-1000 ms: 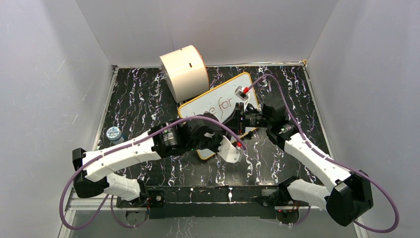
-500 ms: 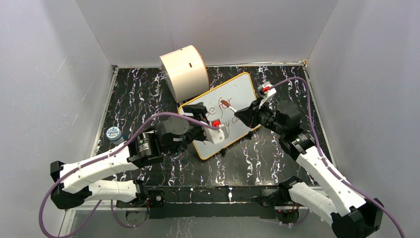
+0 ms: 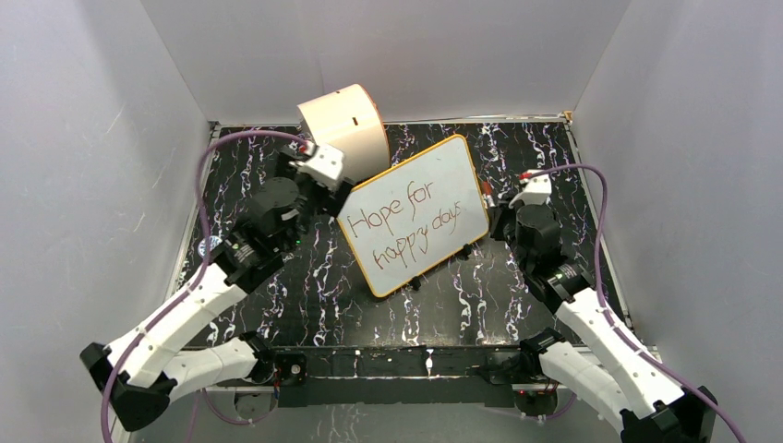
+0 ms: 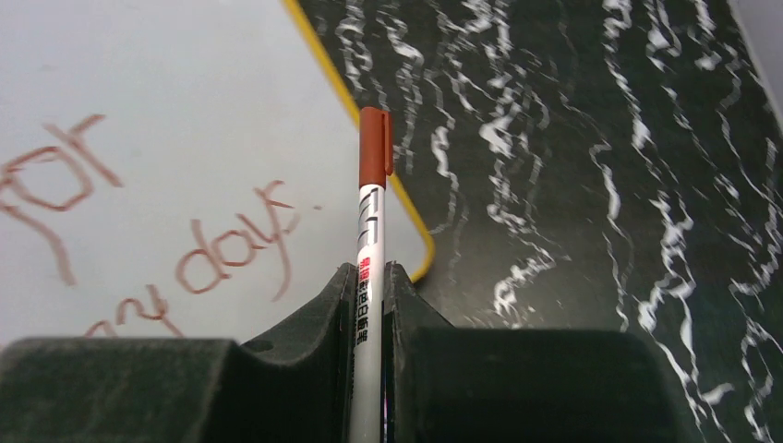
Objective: Write a sentence on the whiteboard
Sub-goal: Place the whiteboard marker at the center of the board, then reset both arms
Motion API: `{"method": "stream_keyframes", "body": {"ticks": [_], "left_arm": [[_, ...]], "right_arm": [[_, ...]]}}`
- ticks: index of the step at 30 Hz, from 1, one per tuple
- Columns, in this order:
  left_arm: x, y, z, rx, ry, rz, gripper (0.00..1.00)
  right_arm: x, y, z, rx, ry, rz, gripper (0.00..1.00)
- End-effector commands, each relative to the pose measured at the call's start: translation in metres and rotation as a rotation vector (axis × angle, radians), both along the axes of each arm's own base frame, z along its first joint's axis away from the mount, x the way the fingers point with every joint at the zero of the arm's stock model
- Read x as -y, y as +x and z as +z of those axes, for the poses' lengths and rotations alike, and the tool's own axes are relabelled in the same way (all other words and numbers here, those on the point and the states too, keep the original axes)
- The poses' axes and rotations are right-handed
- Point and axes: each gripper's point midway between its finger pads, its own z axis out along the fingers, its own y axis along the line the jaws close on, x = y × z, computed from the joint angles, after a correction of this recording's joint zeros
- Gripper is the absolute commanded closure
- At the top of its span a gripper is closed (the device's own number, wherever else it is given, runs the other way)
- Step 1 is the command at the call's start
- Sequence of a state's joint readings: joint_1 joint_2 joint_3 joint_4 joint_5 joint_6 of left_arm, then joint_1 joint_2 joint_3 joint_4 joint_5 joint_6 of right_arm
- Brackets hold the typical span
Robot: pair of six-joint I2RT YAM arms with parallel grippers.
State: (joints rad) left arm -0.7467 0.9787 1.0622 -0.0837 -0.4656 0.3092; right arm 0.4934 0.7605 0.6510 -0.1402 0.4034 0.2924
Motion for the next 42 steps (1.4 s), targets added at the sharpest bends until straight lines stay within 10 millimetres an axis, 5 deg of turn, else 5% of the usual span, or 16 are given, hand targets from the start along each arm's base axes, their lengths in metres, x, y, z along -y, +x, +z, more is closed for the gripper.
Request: {"method": "stream_keyframes", "body": {"ticks": [1, 6, 11, 25, 27, 36, 42], "left_arm": [[-0.039, 0.002, 0.003, -0.01, -0.331, 0.133, 0.13], [-0.08, 0.004, -0.028, -0.056, -0.471, 0.241, 0.11], [-0.101, -0.009, -0.038, -0.026, -0.538, 0.28, 0.11], [-0.113, -0.039, -0.04, 0.074, -0.582, 0.249, 0.11], [-0.112, -0.041, -0.043, 0.061, -0.586, 0.243, 0.11], [-0.105, -0.056, -0.067, -0.057, -0.622, 0.227, 0.11], [-0.103, -0.078, -0.069, -0.088, -0.687, 0.198, 0.11]], "right_arm": [[0.045, -0.004, -0.03, -0.039, -0.03, -0.258, 1.0], [0.061, -0.014, -0.081, -0.131, -0.038, -0.352, 1.0], [0.066, -0.02, -0.109, -0.164, 0.024, -0.402, 1.0], [0.069, -0.041, -0.178, -0.296, 0.162, -0.54, 1.0], [0.07, -0.041, -0.179, -0.284, 0.171, -0.54, 0.99], [0.074, -0.048, -0.166, -0.245, 0.2, -0.535, 0.54], [0.074, -0.054, -0.138, -0.198, 0.249, -0.513, 0.37]]}}
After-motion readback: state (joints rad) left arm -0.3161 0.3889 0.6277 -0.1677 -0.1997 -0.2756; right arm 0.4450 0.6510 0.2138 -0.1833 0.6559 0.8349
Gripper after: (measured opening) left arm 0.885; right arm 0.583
